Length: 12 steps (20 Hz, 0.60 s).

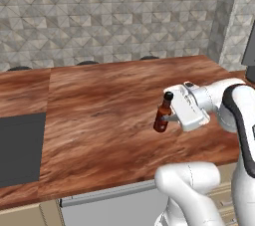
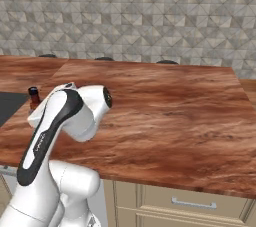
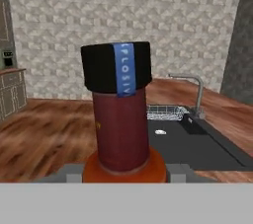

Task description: Place the mayonnaise and condiment bottle from the counter to the top shelf of the fridge. If the existing items in the fridge are on the top shelf, move them to other shelves.

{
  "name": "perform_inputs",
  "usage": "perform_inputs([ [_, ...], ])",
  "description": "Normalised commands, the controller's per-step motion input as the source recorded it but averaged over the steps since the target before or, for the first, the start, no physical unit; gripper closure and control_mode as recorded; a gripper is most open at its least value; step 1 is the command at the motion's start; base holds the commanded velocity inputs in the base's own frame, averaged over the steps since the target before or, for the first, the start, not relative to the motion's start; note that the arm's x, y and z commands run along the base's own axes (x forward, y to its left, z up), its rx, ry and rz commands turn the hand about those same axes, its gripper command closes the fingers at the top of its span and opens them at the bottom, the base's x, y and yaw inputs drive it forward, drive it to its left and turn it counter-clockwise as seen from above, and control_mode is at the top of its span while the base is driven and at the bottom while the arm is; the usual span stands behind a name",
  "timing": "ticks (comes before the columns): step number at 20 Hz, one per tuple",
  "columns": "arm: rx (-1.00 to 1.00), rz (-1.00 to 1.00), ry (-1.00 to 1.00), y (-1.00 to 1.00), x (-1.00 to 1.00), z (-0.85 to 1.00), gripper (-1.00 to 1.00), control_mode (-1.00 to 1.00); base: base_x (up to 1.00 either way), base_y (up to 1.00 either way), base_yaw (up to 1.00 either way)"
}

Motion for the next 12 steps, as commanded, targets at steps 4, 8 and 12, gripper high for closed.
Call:
perform_inputs([
  [4,-0.03,-0.04,-0.24,0.00,-0.48,1.00,1.00,-1.00,0.00,0.00,0.00],
  [8,-0.01,-0.07,-0.11,0.00,-0.18,0.63,1.00,-1.00,0.00,0.00,0.00],
  [12,0.00,-0.01,-0.01,-0.10,-0.15,0.01,1.00,-1.00,0.00,0.00,0.00],
])
